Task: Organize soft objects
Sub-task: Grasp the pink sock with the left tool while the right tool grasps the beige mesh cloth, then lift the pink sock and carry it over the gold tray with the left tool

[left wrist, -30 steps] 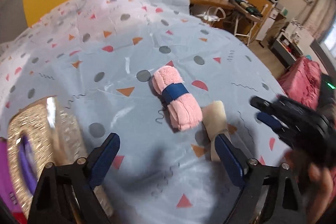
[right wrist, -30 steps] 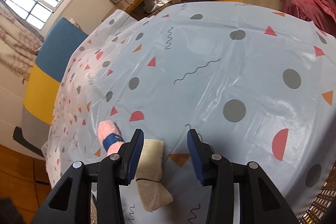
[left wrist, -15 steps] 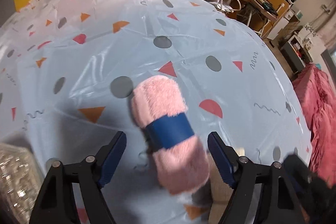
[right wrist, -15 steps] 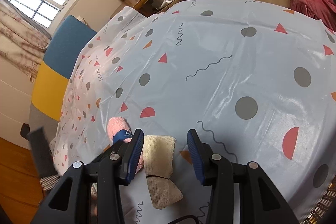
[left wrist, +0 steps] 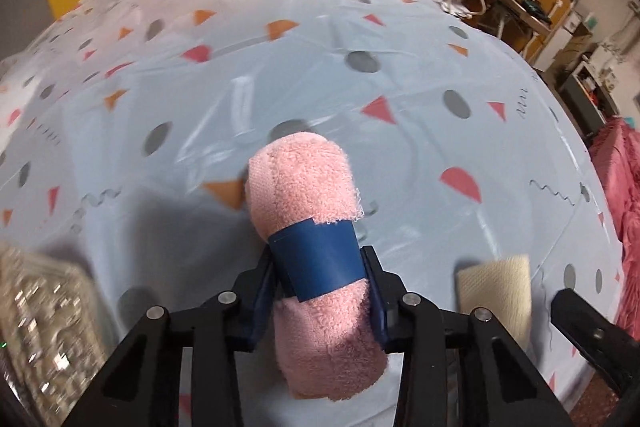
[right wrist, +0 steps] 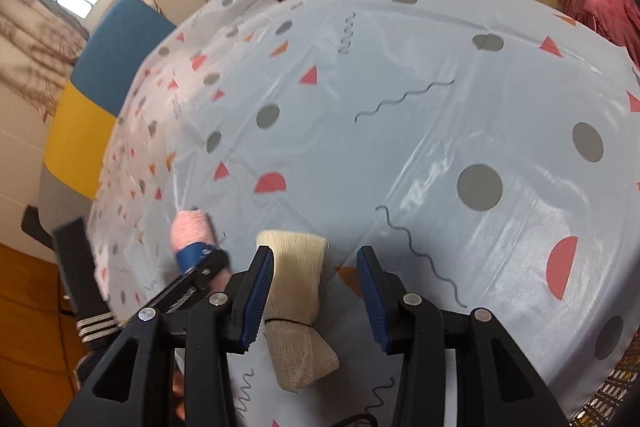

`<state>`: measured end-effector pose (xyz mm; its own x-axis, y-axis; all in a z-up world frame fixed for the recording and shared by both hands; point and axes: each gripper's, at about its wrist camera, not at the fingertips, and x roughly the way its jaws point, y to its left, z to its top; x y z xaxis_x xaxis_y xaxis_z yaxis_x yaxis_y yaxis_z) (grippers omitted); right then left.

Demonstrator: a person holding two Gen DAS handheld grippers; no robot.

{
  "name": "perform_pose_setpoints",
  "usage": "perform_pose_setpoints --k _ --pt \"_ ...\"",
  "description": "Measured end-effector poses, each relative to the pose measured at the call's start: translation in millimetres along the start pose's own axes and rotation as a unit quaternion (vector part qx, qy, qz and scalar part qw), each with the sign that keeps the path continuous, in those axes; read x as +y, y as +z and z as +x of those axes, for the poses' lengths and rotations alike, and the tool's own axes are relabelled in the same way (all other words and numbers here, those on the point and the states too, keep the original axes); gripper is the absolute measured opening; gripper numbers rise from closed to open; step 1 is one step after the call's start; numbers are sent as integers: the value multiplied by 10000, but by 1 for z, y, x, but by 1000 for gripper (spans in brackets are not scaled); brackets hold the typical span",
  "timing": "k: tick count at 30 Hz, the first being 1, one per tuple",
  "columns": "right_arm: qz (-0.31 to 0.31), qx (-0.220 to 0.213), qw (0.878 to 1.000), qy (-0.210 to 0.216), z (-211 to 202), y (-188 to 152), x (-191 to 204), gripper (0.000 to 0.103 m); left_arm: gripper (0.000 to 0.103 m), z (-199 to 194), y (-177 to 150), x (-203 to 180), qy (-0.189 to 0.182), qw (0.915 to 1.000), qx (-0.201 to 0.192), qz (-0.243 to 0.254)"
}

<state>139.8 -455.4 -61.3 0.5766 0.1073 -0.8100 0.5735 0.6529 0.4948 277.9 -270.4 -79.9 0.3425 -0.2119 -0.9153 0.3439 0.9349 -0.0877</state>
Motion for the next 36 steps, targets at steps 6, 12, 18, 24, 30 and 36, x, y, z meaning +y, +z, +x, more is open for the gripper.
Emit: perform_pose_setpoints --k 6,12,18,24,30,36 --pt "-719 476 9963 -55 20 -12 25 58 40 -26 -16 1 104 9996 -165 219" --pt "-1398 522 9878 -450 31 -20 44 64 40 -68 -12 3 31 9976 -614 319" --pt "-1576 693 9814 -851 42 -22 43 63 40 -116 -15 5 133 9912 -1211 508" --pt "-1817 656 9752 -1085 43 -24 46 56 40 -149 -32 8 196 9843 -1637 635" --pt "-2244 666 9642 -1242 45 -30 56 43 40 -178 -53 9 273 9751 -2057 780" --pt "-2408 755 9587 -1309 50 -34 58 44 40 -202 -71 14 291 9672 -2382 838"
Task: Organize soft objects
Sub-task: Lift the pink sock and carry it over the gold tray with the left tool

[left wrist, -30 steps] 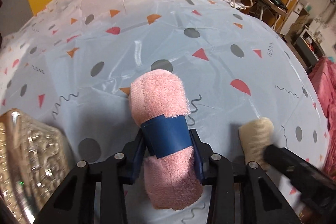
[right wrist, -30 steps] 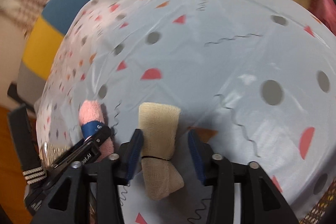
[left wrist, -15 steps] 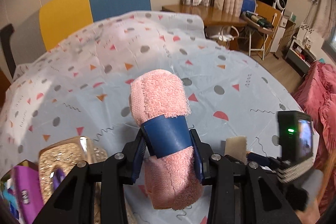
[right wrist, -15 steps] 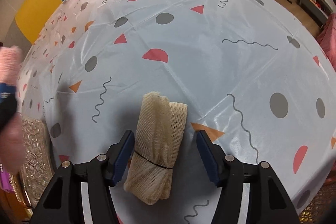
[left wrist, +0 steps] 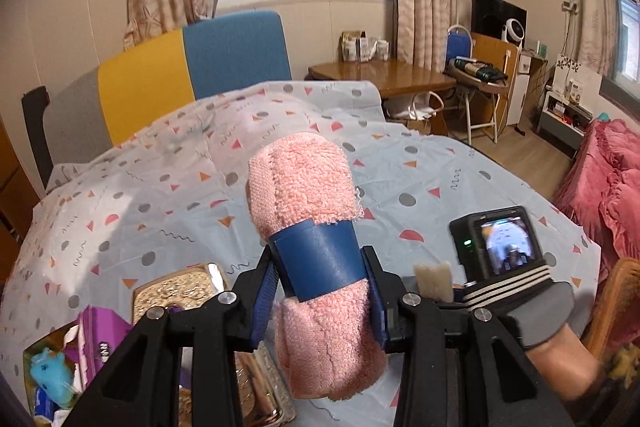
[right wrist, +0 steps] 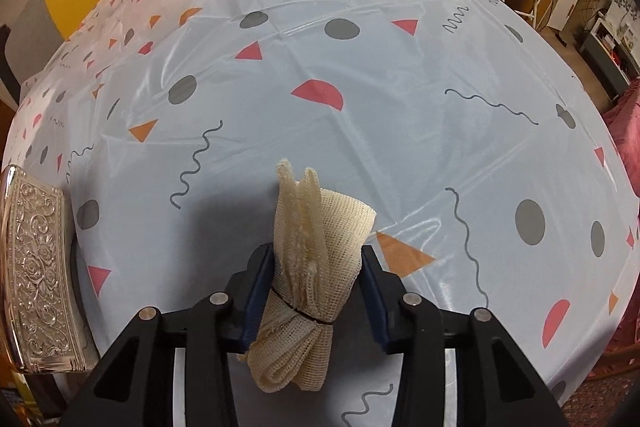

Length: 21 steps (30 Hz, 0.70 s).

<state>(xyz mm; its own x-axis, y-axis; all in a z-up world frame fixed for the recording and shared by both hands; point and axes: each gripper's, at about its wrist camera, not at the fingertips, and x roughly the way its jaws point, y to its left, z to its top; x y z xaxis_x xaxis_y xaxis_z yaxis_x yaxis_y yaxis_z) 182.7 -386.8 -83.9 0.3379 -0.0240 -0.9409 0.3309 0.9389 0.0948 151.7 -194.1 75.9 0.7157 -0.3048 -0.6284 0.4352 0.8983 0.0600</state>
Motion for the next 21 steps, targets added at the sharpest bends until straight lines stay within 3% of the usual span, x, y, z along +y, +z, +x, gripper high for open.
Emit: perform_pose_setpoints --k 5,21 --pt "-408 -20 9984 -380 3 -2 16 43 41 -20 -9 7 -41 9999 -133 -22" --pt "-261 -53 9992 -298 2 -2 13 43 41 -59 -39 46 -71 9990 -192 -398"
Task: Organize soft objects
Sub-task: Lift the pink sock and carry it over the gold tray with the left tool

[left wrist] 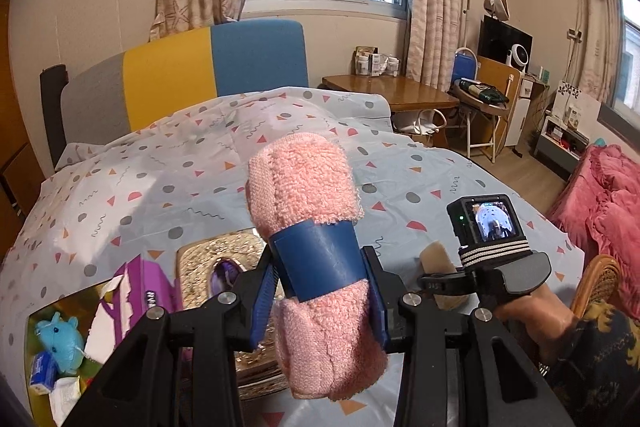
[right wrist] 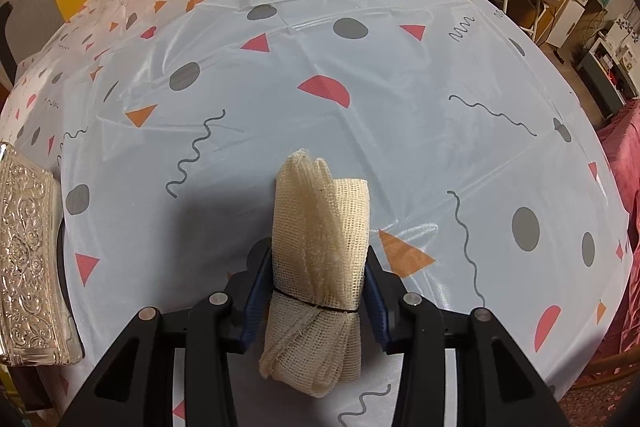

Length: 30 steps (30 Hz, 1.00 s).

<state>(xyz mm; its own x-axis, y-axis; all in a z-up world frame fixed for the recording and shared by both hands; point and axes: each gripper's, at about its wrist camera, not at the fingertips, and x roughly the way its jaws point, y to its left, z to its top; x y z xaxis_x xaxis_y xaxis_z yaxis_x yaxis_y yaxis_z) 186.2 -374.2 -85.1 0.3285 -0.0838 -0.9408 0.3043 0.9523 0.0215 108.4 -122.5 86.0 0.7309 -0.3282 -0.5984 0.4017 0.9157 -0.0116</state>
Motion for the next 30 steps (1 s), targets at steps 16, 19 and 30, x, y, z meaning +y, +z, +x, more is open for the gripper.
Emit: perform_pose_setpoints --k 16,19,30 --pt "-196 -81 9996 -181 0 -4 8 43 41 -32 -5 91 535 9953 -220 -777" --pt "-207 -86 9996 -197 0 -4 8 43 41 -38 -18 123 714 9912 -152 -1100" --pt "-332 -126 9989 -295 1 -5 12 43 41 -88 -107 269 1659 9466 114 -2763"
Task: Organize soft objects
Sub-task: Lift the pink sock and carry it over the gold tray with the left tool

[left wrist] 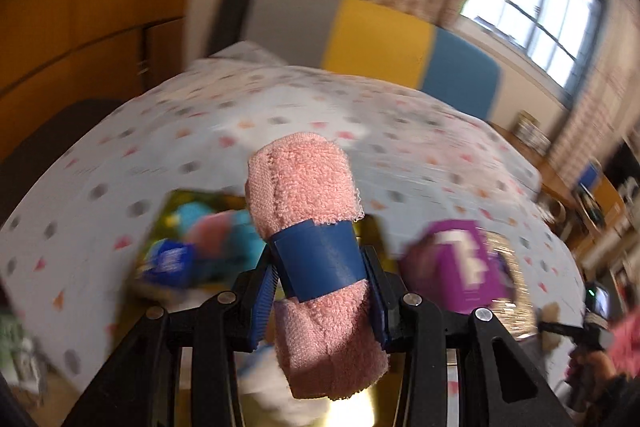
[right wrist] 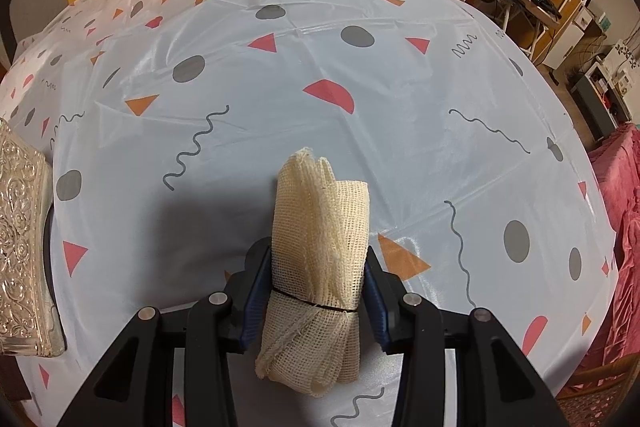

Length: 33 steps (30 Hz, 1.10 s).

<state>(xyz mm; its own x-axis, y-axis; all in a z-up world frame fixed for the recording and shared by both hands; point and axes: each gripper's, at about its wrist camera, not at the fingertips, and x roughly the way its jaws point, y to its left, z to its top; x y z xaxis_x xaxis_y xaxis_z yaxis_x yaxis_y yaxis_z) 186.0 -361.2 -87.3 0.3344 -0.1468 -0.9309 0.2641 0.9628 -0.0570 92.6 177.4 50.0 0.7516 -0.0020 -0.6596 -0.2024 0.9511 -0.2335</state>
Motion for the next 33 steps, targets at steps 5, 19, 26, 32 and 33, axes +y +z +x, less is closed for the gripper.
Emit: perform_pose_setpoints --k 5,19,26,32,33 --pt "5 11 10000 8 0 0 2 43 41 -16 -19 75 419 9969 46 -666" --pt "-158 -33 9998 -122 1 -3 9 43 42 10 -69 70 -931 9832 864 -1308" --pt "-240 -58 9995 -183 -1 -5 14 43 43 54 -52 34 -999 9775 1202 -1417" --pt "-296 -67 9993 -218 -3 -6 16 43 44 78 -45 30 -493 9834 1242 -1224" --pt "-308 -70 9992 -225 -4 -6 17 43 44 78 -46 31 -447 9840 1245 -1191"
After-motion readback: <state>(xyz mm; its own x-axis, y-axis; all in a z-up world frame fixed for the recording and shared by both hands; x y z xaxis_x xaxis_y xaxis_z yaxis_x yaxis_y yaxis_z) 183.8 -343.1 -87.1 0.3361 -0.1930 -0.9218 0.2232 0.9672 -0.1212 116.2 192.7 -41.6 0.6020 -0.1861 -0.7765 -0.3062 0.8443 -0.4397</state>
